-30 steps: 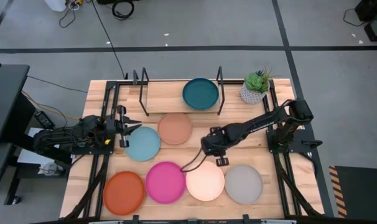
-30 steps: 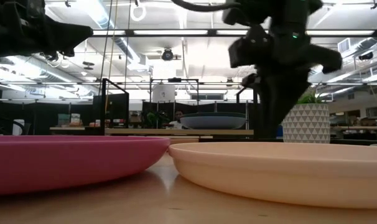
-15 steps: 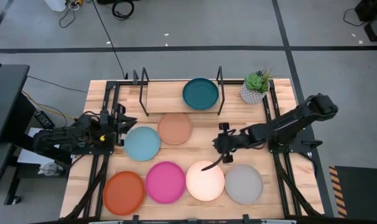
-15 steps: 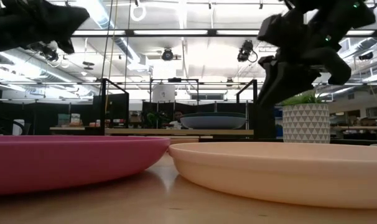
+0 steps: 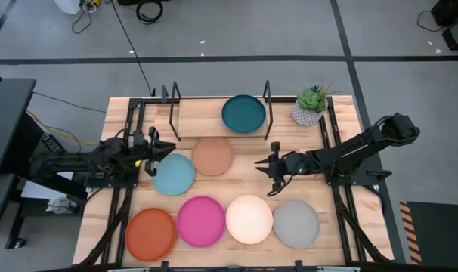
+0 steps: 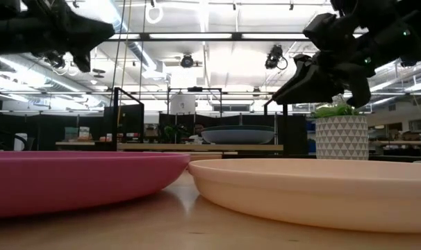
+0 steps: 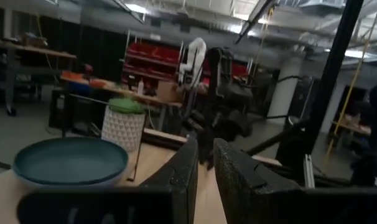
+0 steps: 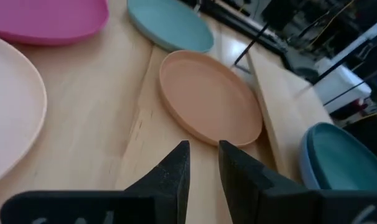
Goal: Place and stack plates onto a shelf
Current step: Put the light orange onto the shelf
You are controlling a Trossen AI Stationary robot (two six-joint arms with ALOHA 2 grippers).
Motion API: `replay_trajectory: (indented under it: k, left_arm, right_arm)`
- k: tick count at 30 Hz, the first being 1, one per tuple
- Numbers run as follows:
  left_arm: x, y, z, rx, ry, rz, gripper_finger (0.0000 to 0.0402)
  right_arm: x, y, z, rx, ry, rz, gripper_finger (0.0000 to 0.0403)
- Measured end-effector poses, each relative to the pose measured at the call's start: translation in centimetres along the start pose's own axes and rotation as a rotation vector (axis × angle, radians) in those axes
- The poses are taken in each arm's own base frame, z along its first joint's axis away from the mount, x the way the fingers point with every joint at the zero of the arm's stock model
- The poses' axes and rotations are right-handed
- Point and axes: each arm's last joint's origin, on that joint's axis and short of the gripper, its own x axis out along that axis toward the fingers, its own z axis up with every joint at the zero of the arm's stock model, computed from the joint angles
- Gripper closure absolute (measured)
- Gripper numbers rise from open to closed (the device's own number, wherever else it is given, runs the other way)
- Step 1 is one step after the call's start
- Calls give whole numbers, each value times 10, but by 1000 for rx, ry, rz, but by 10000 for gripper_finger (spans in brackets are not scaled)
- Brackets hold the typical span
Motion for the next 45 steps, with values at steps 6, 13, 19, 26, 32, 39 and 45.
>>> replay_trajectory:
  k: [6,13,19,26,32,39,45]
  left_arm:
    - [22,-10,14,87,92,-20,342]
    - [53,-11,15,191,226,98,342]
    - [88,-13,11,245,439,180,342]
    - [131,-26,5,334,683,200,341]
    - [160,-32,-2,416,862,318,295]
    - [191,-40,-23,408,1036,262,209]
    - [205,-58,-56,431,1170,132,209]
  right_arm:
    - [-5,-11,-8,8,-69,-73,312]
    - [-3,-17,-14,75,-27,-122,313]
    - [-5,-12,-30,112,55,-97,313]
    - [-12,-10,-45,71,12,-171,313]
    - [-14,-9,-47,77,-22,-162,314]
    - [-14,-7,-50,114,-5,-121,314]
    - [-14,-6,-51,132,8,-115,314]
